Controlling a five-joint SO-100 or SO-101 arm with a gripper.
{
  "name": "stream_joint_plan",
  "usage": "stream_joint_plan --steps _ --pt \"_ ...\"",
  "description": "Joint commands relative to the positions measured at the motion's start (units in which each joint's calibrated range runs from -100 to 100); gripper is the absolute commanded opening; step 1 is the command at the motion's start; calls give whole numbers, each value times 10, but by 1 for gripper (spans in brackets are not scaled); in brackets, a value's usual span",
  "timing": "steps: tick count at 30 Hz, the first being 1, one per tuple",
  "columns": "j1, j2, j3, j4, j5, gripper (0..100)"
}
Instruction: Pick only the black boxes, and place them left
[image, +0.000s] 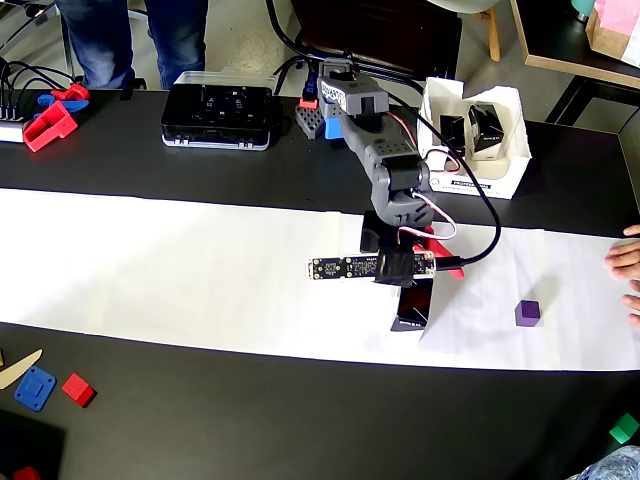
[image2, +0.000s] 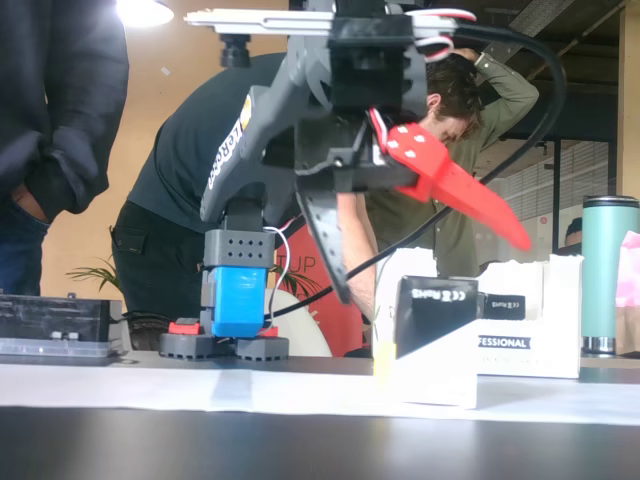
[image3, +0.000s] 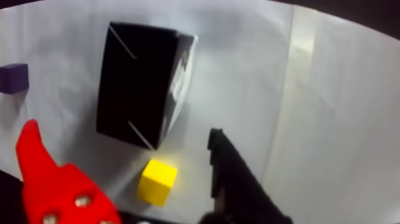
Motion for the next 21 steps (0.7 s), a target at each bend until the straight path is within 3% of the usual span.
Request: stream_joint_plan --steps 1,3,8,11,17,21 --pt "-10 19 -83 -76 -8 54" --pt "-20 35 -85 -96 -11 52" --pt "-40 50 -93 -102 -13 22" --pt "-49 52 -94 -100 -25 10" --pt "-76 27 -84 -13 -36 10" --pt "-87 -101 74 10 -37 9"
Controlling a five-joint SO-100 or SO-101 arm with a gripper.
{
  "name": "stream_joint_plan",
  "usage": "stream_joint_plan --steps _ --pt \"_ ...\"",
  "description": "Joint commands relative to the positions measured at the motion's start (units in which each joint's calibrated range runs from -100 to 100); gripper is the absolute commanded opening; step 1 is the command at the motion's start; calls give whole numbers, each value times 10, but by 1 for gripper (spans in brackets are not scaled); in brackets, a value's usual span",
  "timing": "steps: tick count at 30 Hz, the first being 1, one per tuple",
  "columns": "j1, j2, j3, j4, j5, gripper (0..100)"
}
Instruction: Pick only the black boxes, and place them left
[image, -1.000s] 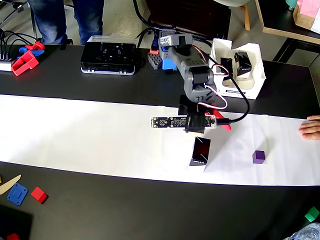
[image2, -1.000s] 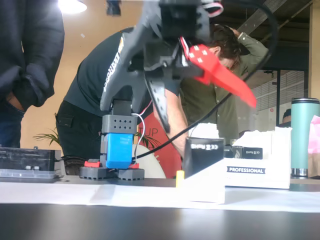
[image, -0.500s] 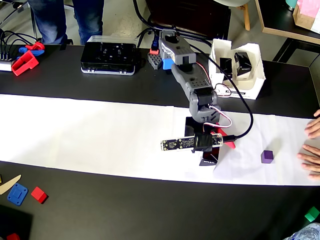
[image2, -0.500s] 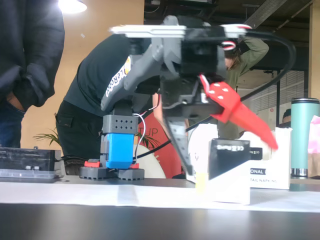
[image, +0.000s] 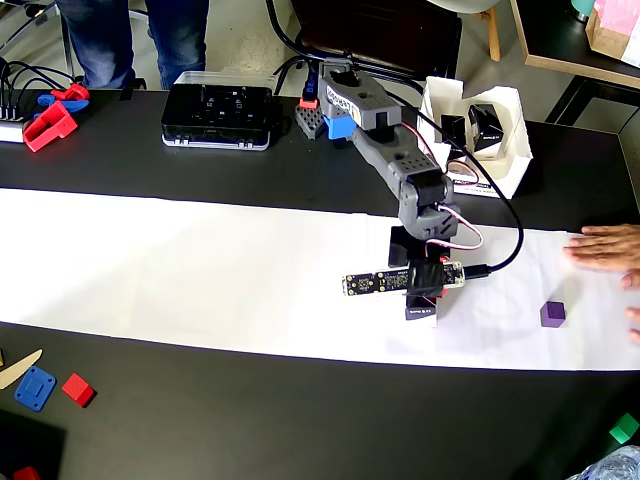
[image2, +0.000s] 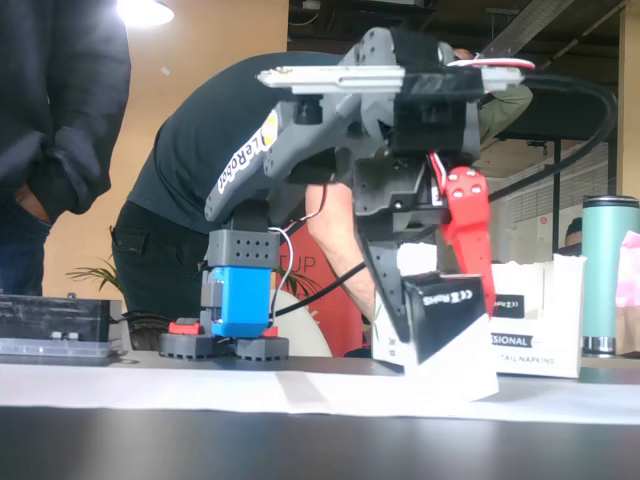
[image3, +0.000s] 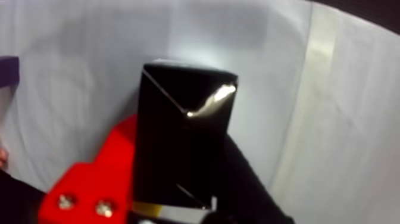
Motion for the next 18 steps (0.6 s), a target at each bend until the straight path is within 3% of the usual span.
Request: stream_joint_plan --steps 1,6,18 --pt "-18 -198 151 20 -5 9" --pt "-49 -373 314 19 -7 9" --pt "-177 -626 521 19 -72 9"
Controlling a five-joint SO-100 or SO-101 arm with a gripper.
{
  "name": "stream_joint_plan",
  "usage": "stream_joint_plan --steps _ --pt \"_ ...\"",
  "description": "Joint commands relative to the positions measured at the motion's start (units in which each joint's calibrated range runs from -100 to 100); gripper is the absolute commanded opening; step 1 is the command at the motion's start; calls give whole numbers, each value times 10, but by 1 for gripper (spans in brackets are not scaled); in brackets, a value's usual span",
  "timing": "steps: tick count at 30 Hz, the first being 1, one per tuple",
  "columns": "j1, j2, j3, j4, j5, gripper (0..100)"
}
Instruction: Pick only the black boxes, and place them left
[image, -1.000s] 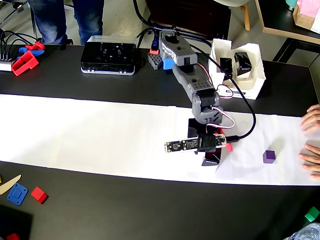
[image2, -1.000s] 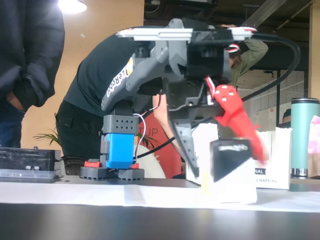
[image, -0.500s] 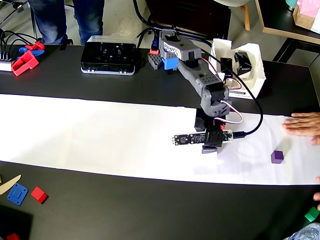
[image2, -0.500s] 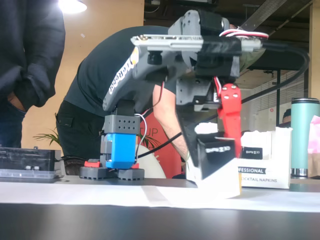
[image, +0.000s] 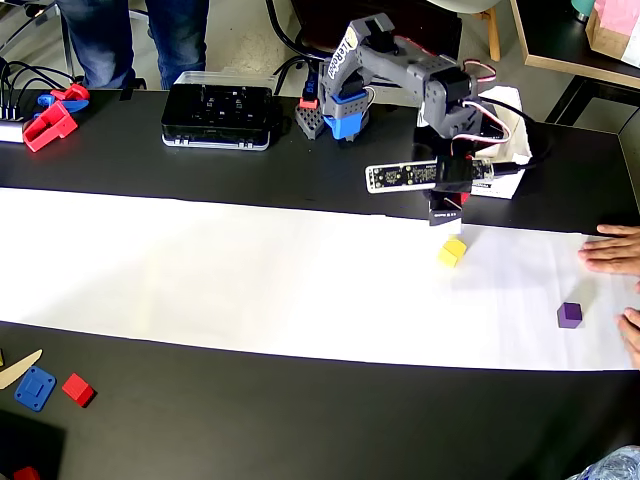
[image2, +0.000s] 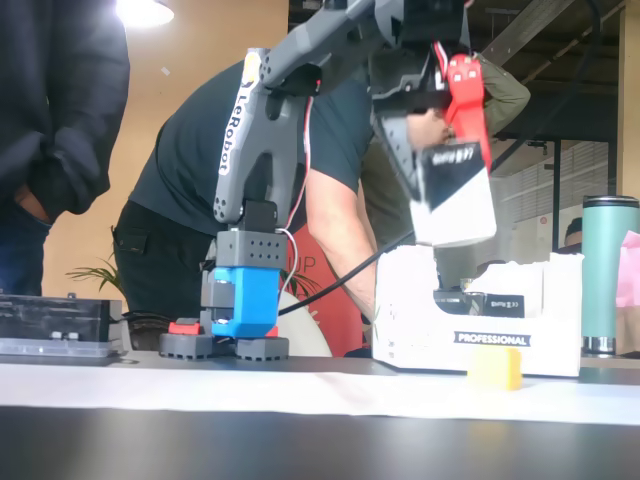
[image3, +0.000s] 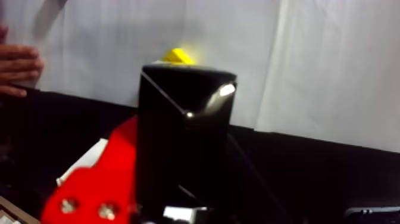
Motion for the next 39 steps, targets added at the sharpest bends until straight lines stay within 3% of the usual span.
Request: stream_joint_plan --steps 1,22,36,39 --pt "-61 -150 26 2 -23 9" --pt "-431 -260 220 2 -89 9" --pt "-434 -251 363 -161 -110 10" --pt "-433 -252 387 -167 -110 23"
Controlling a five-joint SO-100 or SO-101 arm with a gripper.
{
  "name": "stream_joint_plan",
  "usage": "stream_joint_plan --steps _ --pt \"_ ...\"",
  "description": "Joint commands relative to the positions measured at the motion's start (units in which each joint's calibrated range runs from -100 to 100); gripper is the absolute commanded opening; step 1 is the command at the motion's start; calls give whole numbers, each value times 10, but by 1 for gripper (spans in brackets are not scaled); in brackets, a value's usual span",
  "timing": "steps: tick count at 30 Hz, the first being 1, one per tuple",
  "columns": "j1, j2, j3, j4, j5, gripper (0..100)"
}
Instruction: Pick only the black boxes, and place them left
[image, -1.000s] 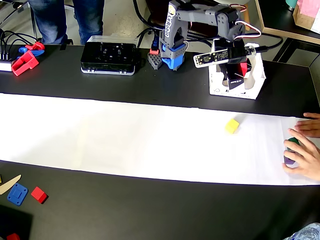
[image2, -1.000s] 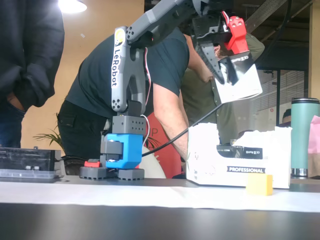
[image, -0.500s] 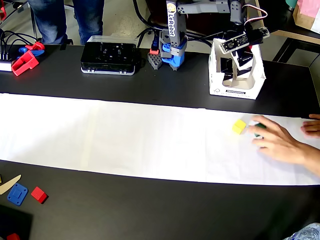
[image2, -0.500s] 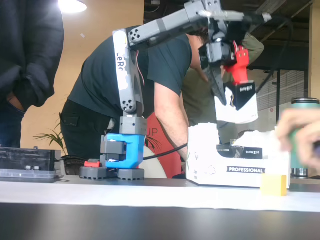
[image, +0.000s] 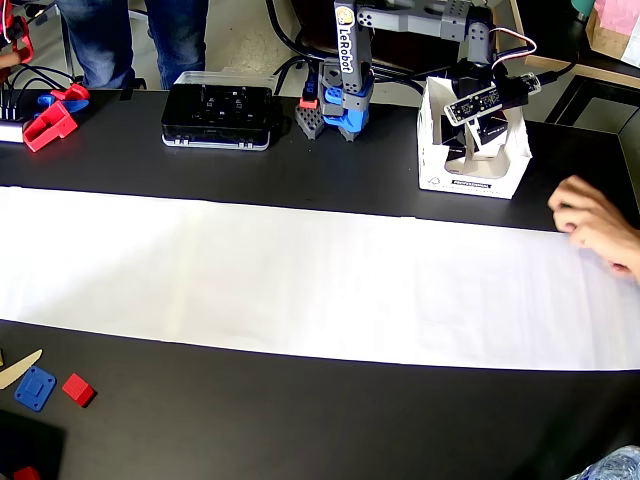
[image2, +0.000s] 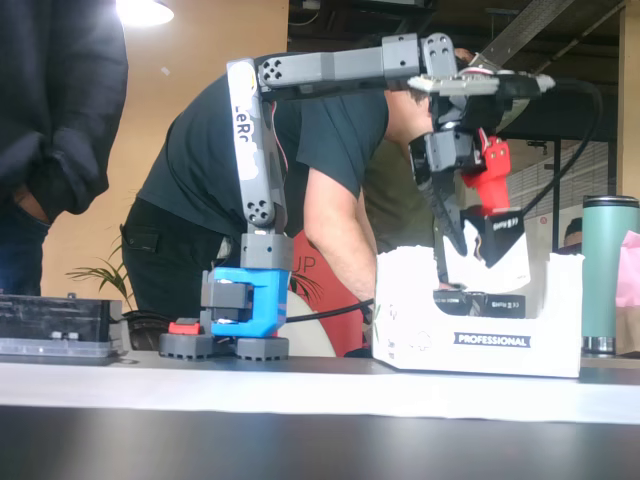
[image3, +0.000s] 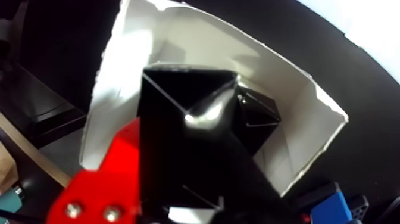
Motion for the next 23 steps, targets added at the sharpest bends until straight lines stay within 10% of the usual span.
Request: stream_joint_plan --steps 1,5,14,23 --pt "0 -45 13 -13 1 30" --pt "32 -53 21 -11 9 53" --pt "148 -245 68 -18 129 53" --pt "360 -400 70 -52 169 8"
